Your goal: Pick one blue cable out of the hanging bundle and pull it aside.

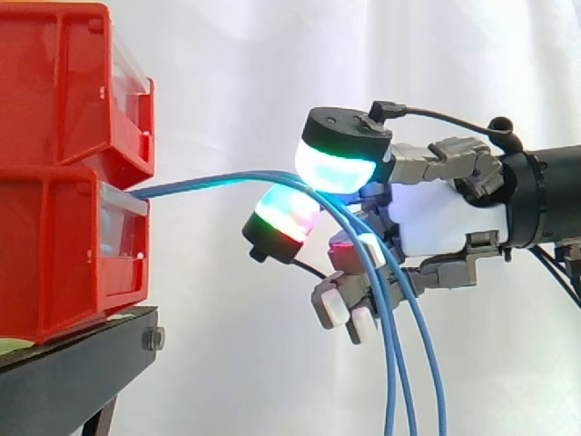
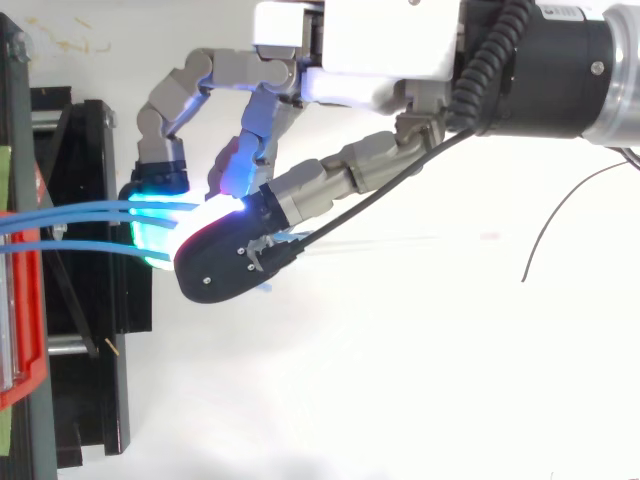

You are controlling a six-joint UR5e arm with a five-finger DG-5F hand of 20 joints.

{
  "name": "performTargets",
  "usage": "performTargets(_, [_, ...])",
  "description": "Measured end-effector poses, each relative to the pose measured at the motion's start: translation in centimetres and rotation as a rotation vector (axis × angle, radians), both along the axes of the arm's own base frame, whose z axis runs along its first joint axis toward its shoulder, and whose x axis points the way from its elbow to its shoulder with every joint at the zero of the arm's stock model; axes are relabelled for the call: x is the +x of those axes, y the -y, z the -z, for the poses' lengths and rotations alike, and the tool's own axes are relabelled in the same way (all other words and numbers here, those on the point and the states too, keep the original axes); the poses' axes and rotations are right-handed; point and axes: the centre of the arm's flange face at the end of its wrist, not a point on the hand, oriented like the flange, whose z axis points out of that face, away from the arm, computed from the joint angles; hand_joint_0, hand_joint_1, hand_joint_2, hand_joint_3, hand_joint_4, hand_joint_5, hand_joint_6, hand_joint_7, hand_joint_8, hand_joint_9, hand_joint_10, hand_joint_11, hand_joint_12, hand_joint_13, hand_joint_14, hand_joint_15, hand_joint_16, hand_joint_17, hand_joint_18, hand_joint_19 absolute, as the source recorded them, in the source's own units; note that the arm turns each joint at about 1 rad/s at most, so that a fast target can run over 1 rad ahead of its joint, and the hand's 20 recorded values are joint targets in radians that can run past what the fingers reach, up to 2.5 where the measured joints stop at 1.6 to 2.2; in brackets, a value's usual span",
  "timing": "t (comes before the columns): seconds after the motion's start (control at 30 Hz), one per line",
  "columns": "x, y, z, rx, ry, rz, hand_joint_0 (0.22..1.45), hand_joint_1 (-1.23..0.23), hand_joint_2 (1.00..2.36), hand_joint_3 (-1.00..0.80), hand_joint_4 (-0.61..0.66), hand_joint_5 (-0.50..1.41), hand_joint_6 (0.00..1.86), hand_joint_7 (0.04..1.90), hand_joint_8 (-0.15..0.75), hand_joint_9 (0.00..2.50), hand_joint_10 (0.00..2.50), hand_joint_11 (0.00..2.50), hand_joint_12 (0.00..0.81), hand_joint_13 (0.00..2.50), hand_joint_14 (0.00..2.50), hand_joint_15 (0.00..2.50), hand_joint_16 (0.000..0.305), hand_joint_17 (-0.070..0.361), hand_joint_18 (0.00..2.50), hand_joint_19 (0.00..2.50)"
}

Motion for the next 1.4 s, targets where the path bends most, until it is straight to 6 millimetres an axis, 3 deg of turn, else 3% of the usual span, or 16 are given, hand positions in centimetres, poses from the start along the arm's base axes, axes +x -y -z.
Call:
performTargets(0.03, [0.0, 0.0, 0.0, 0.0, 0.0, 0.0, 0.76, -0.85, 1.0, -0.5, -0.16, -0.17, 0.94, 0.99, 0.239, 1.1, 0.02, 0.84, 0.311, 0.93, 0.02, 0.7, 0.038, 0.085, 0.84, 0.72])
performTargets(0.13, [0.0, 0.0, 0.0, 0.0, 0.0, 0.001, 0.77, -0.82, 1.0, -0.5, -0.21, -0.18, 0.94, 0.94, 0.215, 1.09, 0.02, 0.83, 0.301, 0.92, 0.02, 0.68, 0.037, 0.083, 0.84, 0.7])
performTargets(0.27, [-0.1, 0.1, 0.0, 0.0, -0.003, 0.001, 0.68, -0.86, 1.0, -0.5, -0.1, -0.17, 0.91, 0.78, 0.204, 1.09, 0.02, 0.84, 0.293, 0.91, 0.02, 0.7, 0.036, 0.08, 0.82, 0.72])
performTargets(0.33, [-0.1, 0.1, 0.0, 0.0, -0.006, 0.0, 0.6, -0.86, 1.0, -0.5, -0.06, -0.15, 0.9, 0.8, 0.207, 1.11, 0.02, 0.83, 0.293, 0.91, 0.02, 0.71, 0.036, 0.08, 0.81, 0.75])
performTargets(0.37, [-0.1, 0.1, 0.0, 0.0, -0.007, 0.0, 0.51, -0.81, 1.0, -0.5, -0.05, -0.15, 0.91, 0.79, 0.228, 1.13, 0.02, 0.83, 0.311, 0.92, 0.02, 0.71, 0.039, 0.087, 0.81, 0.75])
performTargets(0.47, [-0.1, 0.1, -0.2, 0.0, -0.005, 0.0, 0.44, -0.66, 1.0, -0.5, -0.04, -0.14, 0.91, 0.77, 0.264, 1.17, 0.01, 0.82, 0.342, 0.94, 0.02, 0.71, 0.044, 0.1, 0.82, 0.75])
performTargets(0.63, [-0.2, 0.0, -0.4, 0.0, -0.003, 0.0, 0.46, -0.44, 1.0, -0.5, -0.06, -0.14, 0.9, 0.77, 0.279, 1.21, 0.02, 0.83, 0.354, 0.95, 0.02, 0.72, 0.045, 0.1, 0.8, 0.77])
performTargets(0.73, [-0.2, 0.1, -0.6, 0.0, -0.001, 0.001, 0.53, -0.51, 1.0, -0.48, -0.07, -0.14, 0.89, 0.84, 0.256, 1.22, 0.02, 0.84, 0.329, 0.95, 0.02, 0.75, 0.04, 0.089, 0.77, 0.82])
performTargets(0.77, [-0.3, 0.1, -0.7, 0.0, -0.002, 0.001, 0.56, -0.59, 1.01, -0.27, -0.06, -0.12, 0.89, 0.81, 0.283, 1.27, 0.02, 0.84, 0.362, 0.99, 0.02, 0.73, 0.047, 0.105, 0.84, 0.78])
performTargets(0.83, [-0.3, 0.1, -0.8, 0.0, -0.003, 0.001, 0.55, -0.62, 1.0, -0.09, -0.06, -0.1, 0.9, 0.8, 0.331, 1.31, 0.01, 0.82, 0.407, 1.05, 0.02, 0.71, 0.057, 0.128, 0.94, 0.74])
performTargets(0.87, [-0.3, 0.1, -0.8, 0.0, -0.004, 0.001, 0.5, -0.61, 1.16, -0.08, -0.08, -0.1, 0.9, 0.81, 0.338, 1.32, 0.01, 0.81, 0.42, 1.06, 0.02, 0.71, 0.06, 0.134, 0.96, 0.72])
performTargets(0.93, [-0.4, 0.2, -0.8, -0.001, -0.006, 0.001, 0.5, -0.62, 1.17, -0.07, -0.07, -0.1, 0.9, 0.83, 0.344, 1.32, 0.01, 0.81, 0.42, 1.06, 0.02, 0.71, 0.06, 0.134, 0.96, 0.73])
performTargets(0.97, [-0.4, 0.2, -0.8, -0.003, -0.008, 0.002, 0.52, -0.68, 1.13, -0.03, -0.07, -0.11, 0.92, 0.8, 0.343, 1.31, 0.01, 0.82, 0.417, 1.05, 0.02, 0.72, 0.059, 0.132, 0.95, 0.73])
performTargets(1.0, [-0.5, 0.3, -0.8, -0.004, -0.01, 0.001, 0.57, -0.71, 1.0, 0.0, -0.05, -0.12, 0.93, 0.78, 0.336, 1.28, 0.02, 0.82, 0.406, 1.03, 0.02, 0.73, 0.057, 0.128, 0.93, 0.75])
performTargets(1.17, [-0.7, 0.3, -1.2, -0.014, -0.016, 0.001, 0.64, -0.8, 1.02, -0.16, -0.08, -0.16, 0.94, 0.84, 0.25, 1.14, 0.02, 0.88, 0.319, 0.93, 0.02, 0.77, 0.039, 0.087, 0.78, 0.81])
performTargets(1.4, [-1.0, 0.3, -1.5, -0.034, -0.027, -0.001, 0.72, -0.83, 1.01, -0.41, -0.17, -0.18, 0.94, 0.84, 0.223, 1.11, 0.02, 0.87, 0.311, 0.94, 0.02, 0.74, 0.037, 0.084, 0.82, 0.78])
